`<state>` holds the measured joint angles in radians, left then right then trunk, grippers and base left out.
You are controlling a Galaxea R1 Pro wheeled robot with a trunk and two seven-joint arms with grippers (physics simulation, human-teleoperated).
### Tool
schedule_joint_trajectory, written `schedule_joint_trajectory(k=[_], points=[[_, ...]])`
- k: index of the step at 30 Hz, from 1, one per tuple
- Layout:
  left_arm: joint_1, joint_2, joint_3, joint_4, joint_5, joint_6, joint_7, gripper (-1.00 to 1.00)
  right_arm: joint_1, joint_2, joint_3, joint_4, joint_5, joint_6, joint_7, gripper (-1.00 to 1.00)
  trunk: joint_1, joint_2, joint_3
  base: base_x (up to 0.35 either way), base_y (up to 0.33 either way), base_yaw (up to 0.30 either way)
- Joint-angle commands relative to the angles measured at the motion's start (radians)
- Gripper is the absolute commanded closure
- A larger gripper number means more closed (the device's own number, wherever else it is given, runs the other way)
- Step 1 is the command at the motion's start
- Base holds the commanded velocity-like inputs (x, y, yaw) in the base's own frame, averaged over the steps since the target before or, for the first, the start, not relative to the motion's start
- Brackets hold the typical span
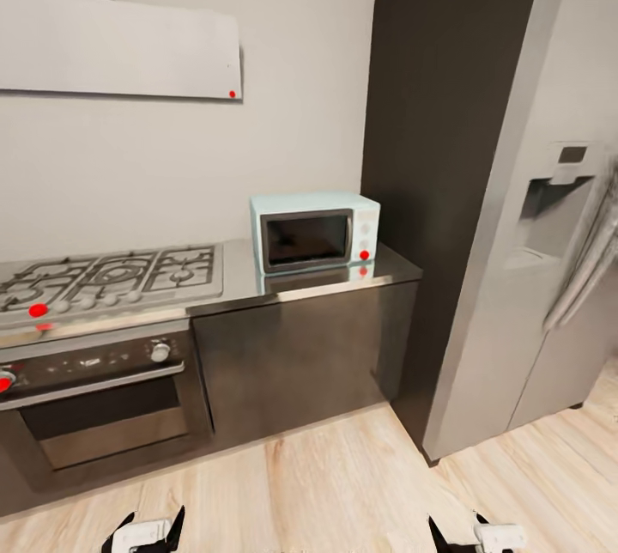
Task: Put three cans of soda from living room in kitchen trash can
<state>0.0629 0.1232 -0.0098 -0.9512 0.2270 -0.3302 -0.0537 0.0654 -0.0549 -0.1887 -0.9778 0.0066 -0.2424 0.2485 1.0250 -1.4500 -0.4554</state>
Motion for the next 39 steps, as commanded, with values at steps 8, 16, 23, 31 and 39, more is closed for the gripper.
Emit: schedule_joint_trajectory(k=[8,16,23,31,39], points=[[0.000,0.001,-0.002,0.000,0.000,-0.015,0.000,-1.00,-0.006,-0.002,0.000,0.012,0.000,0.000,0.000,-1.00,0.000,0.000,-0.001,-0.211,0.053,-0.235],[0.000,0.002,-0.002,0.000,-0.003,-0.021,0.000,-1.00,-0.007,-0.002,0.000,0.022,0.000,0.000,0.000,-1.00,0.000,0.000,-0.001,-0.305,0.013,-0.242],[0.001,0.002,-0.002,0.000,-0.003,-0.021,0.000,-1.00,-0.008,-0.002,0.000,0.027,-0.001,0.000,0.000,-1.00,0.000,0.000,-0.001,-0.162,0.070,-0.246],[0.001,0.003,-0.002,0.000,-0.004,-0.023,0.000,-1.00,-0.018,-0.003,0.000,0.031,-0.002,0.001,0.002,-1.00,0.000,0.000,-0.001,-0.015,0.009,-0.247],[0.001,0.003,-0.002,0.000,-0.004,-0.023,0.000,-1.00,-0.020,-0.001,0.000,0.033,-0.002,0.001,0.003,-1.00,0.000,0.000,-0.001,-0.002,0.001,-0.248]])
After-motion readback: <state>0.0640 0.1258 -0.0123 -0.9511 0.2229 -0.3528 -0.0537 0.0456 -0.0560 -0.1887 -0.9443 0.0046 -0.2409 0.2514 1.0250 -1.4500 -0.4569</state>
